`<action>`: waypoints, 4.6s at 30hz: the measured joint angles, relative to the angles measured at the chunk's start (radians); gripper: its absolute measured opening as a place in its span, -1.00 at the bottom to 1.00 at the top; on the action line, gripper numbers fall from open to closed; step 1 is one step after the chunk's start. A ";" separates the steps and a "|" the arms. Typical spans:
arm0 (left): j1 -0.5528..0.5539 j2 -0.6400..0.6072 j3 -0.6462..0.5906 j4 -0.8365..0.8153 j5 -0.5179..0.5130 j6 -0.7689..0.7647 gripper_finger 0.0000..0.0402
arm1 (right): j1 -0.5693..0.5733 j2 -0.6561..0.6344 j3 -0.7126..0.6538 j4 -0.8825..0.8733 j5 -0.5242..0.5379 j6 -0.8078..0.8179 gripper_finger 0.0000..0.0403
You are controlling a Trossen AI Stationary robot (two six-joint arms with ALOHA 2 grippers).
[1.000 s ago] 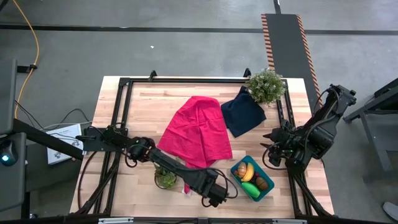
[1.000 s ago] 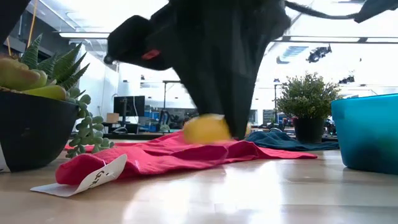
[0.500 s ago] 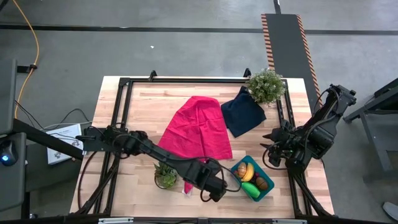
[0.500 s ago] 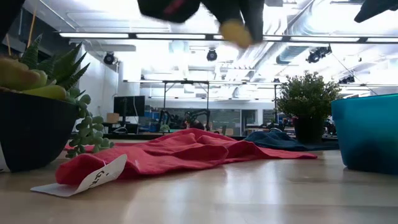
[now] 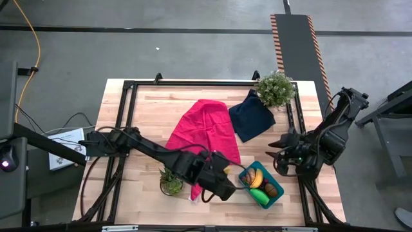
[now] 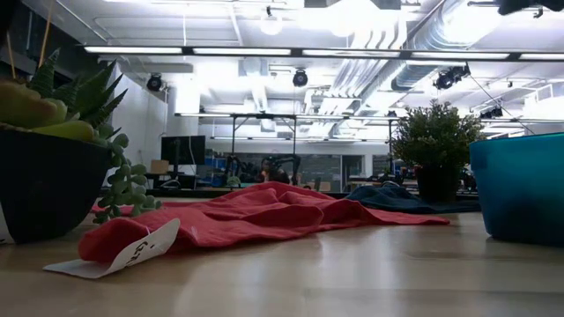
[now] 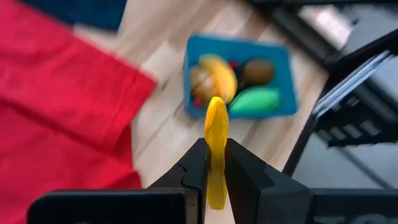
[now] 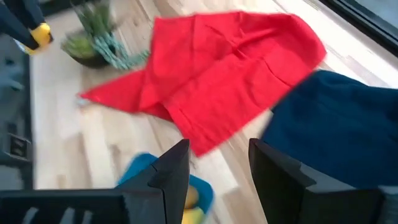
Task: Pick and placing Produce into tupperware
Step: Put the yellow corn into the blue bin
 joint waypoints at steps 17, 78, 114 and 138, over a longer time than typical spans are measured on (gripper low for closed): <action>0.015 -0.109 0.000 0.378 -0.051 0.330 -0.82 | 0.000 -0.016 0.000 0.633 0.000 -0.450 -0.23; 0.078 -0.105 -0.009 0.662 0.174 0.653 -0.83 | -0.138 -0.016 0.000 1.186 -0.392 -0.831 -0.54; 0.078 -0.106 -0.009 0.688 0.177 0.679 -0.83 | -0.153 -0.017 0.000 1.178 -0.379 -0.839 -0.95; 0.078 -0.106 -0.010 0.572 0.180 0.591 0.06 | -0.153 -0.017 -0.001 1.178 -0.376 -0.843 -0.99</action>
